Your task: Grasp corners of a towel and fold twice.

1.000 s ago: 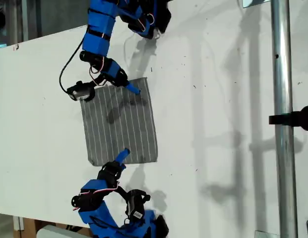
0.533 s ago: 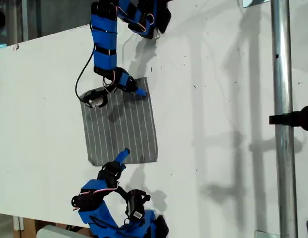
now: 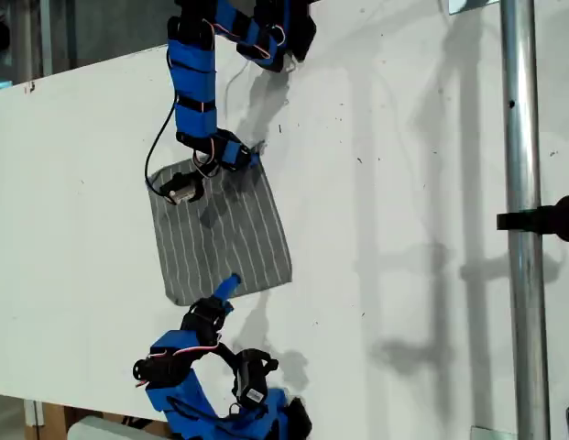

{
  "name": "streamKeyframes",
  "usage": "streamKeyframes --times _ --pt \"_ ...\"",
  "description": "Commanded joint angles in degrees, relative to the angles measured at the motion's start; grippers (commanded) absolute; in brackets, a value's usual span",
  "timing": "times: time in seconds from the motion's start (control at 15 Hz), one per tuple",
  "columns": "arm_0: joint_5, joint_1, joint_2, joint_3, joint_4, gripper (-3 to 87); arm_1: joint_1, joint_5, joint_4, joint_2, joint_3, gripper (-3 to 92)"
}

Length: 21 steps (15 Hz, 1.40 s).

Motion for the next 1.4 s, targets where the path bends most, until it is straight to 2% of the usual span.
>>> streamKeyframes --times 0.0,0.27,0.47,0.93,1.2,1.27,1.33 --pt "-0.62 -1.14 -1.14 -0.97 -1.32 28.3 -0.44 -0.79 -0.79 -0.09 -1.85 -0.2" --pt "1.76 -1.93 -14.68 -10.46 -1.05 29.4 -0.35 -0.88 -0.88 -0.18 -1.85 -0.2" --pt "2.37 -2.81 -23.99 -10.02 -1.41 30.2 -0.62 -0.79 -0.79 -0.18 -1.76 -0.2" --pt "-5.45 2.64 -32.43 -2.72 -11.87 29.3 -0.53 -0.88 -0.62 0.09 -1.58 -0.2" --pt "-13.80 6.86 -37.62 -0.44 -13.71 29.6 -0.62 -0.88 -0.62 0.44 -1.14 -0.2" --pt "-15.03 6.68 -37.18 1.14 -13.97 28.8 -0.62 -0.88 -0.70 0.62 -0.88 -0.2" --pt "-15.12 6.15 -36.39 2.46 -14.33 21.4 -0.62 -0.97 -0.79 0.79 -0.79 -0.2"
